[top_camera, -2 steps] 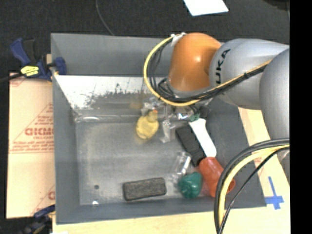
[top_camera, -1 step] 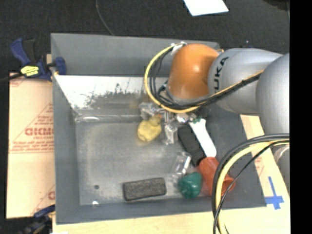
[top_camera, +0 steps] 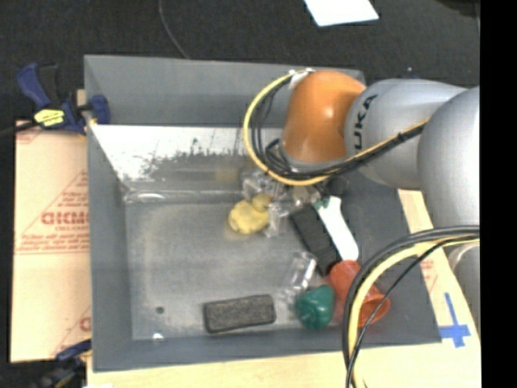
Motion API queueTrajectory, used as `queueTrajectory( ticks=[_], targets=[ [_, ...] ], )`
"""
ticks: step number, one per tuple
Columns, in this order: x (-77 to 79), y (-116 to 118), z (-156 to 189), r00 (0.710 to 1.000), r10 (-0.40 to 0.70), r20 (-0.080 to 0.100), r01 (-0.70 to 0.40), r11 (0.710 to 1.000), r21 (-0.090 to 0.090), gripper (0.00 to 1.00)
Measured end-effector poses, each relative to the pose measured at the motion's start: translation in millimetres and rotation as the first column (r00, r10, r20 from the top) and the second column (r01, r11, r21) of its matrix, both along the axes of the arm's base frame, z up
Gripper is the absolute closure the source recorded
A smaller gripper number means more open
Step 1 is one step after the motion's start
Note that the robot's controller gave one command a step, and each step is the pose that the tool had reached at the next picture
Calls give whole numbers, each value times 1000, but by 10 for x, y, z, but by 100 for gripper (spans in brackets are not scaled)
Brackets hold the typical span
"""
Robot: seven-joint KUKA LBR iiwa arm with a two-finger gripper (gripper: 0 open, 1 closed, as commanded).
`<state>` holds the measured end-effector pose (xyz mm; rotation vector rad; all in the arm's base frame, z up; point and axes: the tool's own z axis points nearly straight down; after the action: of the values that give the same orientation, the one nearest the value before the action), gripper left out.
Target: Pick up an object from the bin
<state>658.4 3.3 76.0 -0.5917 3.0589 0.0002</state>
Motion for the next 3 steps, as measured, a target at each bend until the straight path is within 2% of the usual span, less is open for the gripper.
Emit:
queueTrajectory(
  ticks=[1,2,3],
  targets=[
    [0,0,2,1000,-2,0,2,1000,0,100],
    [18,-7,359,1000,-3,7,3,1000,1,100],
    [6,-7,277,1000,-5,4,5,1000,2,100]
  ],
)
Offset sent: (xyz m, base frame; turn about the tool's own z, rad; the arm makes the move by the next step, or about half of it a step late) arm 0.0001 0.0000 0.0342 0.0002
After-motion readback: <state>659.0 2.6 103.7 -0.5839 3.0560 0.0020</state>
